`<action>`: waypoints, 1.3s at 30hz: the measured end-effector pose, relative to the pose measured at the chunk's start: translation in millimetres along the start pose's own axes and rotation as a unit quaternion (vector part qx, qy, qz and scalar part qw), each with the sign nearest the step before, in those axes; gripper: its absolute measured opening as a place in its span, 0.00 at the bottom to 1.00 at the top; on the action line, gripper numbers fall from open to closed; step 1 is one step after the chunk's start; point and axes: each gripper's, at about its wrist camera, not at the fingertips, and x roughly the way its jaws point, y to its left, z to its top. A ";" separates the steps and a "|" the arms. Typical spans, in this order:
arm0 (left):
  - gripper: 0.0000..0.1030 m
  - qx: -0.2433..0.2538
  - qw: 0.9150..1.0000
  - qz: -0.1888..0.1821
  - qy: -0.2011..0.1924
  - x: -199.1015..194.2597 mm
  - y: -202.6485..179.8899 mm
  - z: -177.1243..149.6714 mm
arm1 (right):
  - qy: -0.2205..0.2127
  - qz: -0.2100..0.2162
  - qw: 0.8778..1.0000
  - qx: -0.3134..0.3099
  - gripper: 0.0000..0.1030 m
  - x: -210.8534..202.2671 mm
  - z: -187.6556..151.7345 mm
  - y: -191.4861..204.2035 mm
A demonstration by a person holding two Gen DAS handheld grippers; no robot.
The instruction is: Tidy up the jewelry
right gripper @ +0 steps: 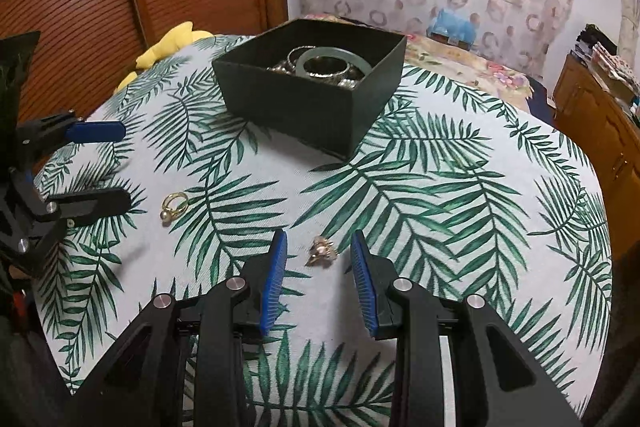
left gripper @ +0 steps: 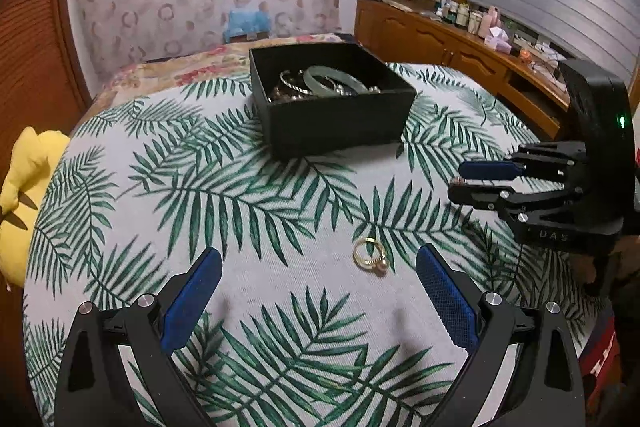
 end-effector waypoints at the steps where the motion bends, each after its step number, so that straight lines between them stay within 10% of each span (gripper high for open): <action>1: 0.91 0.001 1.000 -0.002 0.002 0.4 -1.1 -1.2 | 0.002 -0.003 1.000 -0.001 0.34 0.7 -0.4 1.3; 6: 0.91 0.002 1.000 -0.010 0.009 3.2 -4.5 -4.9 | 0.002 -0.021 1.000 -0.007 0.16 1.5 -0.7 2.5; 17: 0.91 0.035 0.999 0.000 0.020 13.0 -18.1 0.1 | -0.022 -0.014 1.000 0.005 0.15 -14.6 -7.6 0.3; 28: 0.19 0.059 0.998 -0.007 0.026 27.9 -29.5 1.6 | -0.038 -0.007 0.999 0.003 0.15 -29.1 -5.9 1.1; 39: 0.18 0.032 0.999 -0.020 -0.003 16.6 -12.6 13.4 | -0.060 -0.013 0.998 -0.004 0.15 -35.8 15.7 -0.1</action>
